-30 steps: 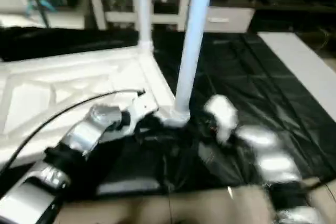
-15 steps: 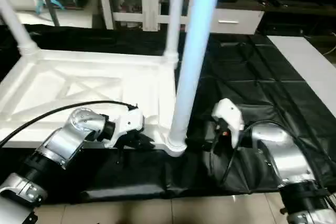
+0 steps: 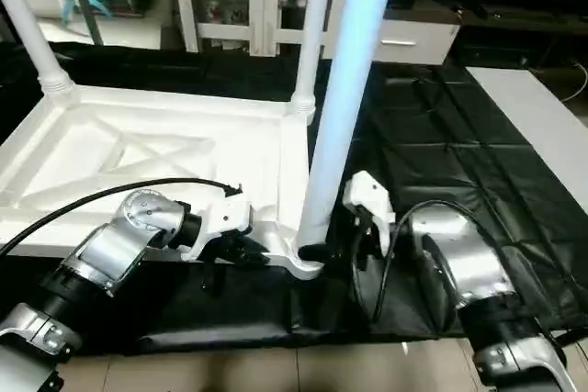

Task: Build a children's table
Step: Rotate leg to tighten

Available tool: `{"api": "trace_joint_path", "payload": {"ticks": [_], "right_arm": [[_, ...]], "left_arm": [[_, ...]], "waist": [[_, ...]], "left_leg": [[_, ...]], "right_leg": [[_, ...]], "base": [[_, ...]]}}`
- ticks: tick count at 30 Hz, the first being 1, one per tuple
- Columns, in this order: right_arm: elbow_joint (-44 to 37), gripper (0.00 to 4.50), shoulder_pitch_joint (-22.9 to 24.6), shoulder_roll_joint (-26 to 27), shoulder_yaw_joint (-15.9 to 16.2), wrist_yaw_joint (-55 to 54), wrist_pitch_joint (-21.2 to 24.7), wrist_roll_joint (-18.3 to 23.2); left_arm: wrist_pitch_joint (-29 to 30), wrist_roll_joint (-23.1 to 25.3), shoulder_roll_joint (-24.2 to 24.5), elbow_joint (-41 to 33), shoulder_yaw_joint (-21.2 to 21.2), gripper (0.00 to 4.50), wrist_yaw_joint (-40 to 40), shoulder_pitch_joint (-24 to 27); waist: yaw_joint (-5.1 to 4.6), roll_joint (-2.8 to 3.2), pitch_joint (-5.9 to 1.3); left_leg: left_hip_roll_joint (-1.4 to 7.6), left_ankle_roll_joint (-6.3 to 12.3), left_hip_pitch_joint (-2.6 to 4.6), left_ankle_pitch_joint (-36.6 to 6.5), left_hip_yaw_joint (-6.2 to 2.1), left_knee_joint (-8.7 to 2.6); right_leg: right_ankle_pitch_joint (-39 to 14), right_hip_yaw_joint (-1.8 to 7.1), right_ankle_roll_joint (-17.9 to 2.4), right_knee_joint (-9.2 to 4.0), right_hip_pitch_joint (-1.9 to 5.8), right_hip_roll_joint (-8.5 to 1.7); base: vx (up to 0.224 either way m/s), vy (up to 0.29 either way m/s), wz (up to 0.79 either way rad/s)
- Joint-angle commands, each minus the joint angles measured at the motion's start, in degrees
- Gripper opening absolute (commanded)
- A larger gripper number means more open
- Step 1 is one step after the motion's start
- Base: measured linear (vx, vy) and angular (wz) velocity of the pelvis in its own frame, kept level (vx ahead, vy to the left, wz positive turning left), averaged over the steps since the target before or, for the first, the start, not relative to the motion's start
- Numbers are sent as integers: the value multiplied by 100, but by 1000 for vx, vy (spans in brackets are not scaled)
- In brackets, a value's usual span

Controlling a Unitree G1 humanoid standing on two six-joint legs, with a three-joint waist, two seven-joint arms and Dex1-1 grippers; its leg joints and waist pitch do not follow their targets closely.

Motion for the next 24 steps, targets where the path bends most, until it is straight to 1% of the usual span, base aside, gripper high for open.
{"api": "trace_joint_path", "payload": {"ticks": [1,2,3,4,5,6,9,12,13,14,16,19,22,23,24], "right_arm": [[142,336,-105,-21,15,114,-87,-55],[214,330,-133,-7,41,189,-106,-67],[241,325,-141,-3,54,215,-115,-75],[262,302,-146,-1,68,250,-111,-78],[293,294,-157,0,86,291,-117,-86],[319,294,-162,0,101,317,-129,-96],[419,258,-186,-6,145,418,-142,-113],[505,237,-218,-10,185,471,-181,-123],[513,237,-220,-10,190,478,-184,-126],[513,221,-220,-10,190,478,-184,-126],[571,217,-242,10,193,521,-210,-155],[636,211,-263,42,203,554,-239,-180],[686,210,-272,66,218,548,-262,-197],[727,210,-275,79,217,526,-273,-196],[785,209,-277,114,171,428,-214,-177]], "left_arm": [[87,129,17,138,-369,0,-176,202],[93,130,20,135,-368,0,-167,206],[95,131,19,138,-367,0,-160,208],[98,134,20,139,-366,0,-153,210],[105,136,21,135,-367,0,-150,212],[113,135,23,128,-369,0,-149,215],[139,131,26,108,-383,0,-153,226],[153,135,33,107,-398,0,-173,226],[154,136,35,107,-400,0,-176,226],[154,136,35,107,-400,0,-176,226],[164,142,45,109,-414,0,-203,224],[179,145,54,104,-425,0,-223,219],[175,151,49,119,-424,0,-212,207],[178,151,45,124,-425,0,-209,202],[189,147,16,145,-404,0,-163,190]], "waist": [[-9,-74,-300],[3,-63,-295],[1,-72,-296],[1,-72,-301],[0,-82,-301],[4,-80,-302],[3,-80,-308],[1,-80,-310],[1,-78,-306],[1,-75,-306],[0,-75,-309],[-3,-66,-311],[-4,-68,-311],[-6,-77,-311],[-10,-81,-312]], "left_leg": [[138,462,1,-1077,-22,-363],[142,459,6,-1090,-24,-364],[145,456,4,-1107,-30,-367],[145,449,7,-1104,-28,-364],[144,447,7,-1086,-28,-363],[144,446,9,-1081,-28,-363],[143,468,9,-1034,-29,-357],[141,468,3,-1047,-30,-354],[139,465,2,-1048,-28,-354],[143,454,7,-1058,-30,-358],[143,419,9,-1124,-33,-359],[140,420,7,-1122,-33,-357],[142,404,9,-1168,-35,-358],[143,395,12,-1192,-34,-359],[140,389,10,-1195,-35,-358]], "right_leg": [[-1124,166,-1395,-269,264,-111],[-1145,170,-1390,-272,264,-114],[-1174,166,-1381,-270,266,-116],[-1168,167,-1382,-269,265,-118],[-1139,166,-1390,-267,267,-112],[-1125,166,-1397,-265,268,-113],[-1048,164,-1424,-253,273,-110],[-1061,163,-1438,-250,279,-112],[-1073,164,-1430,-254,276,-108],[-1089,164,-1421,-257,273,-111],[-1121,164,-1409,-260,275,-109],[-1077,164,-1425,-253,279,-106],[-1108,162,-1425,-259,274,-107],[-1126,163,-1422,-261,272,-105],[-1134,163,-1424,-260,272,-104]], "base": [[0,0,0],[0,0,0],[0,0,0],[0,0,0],[0,0,0],[0,0,0],[0,0,0],[0,0,0],[0,0,0],[0,0,0],[0,0,0],[0,0,0],[0,0,0],[0,0,0],[0,0,0]]}}
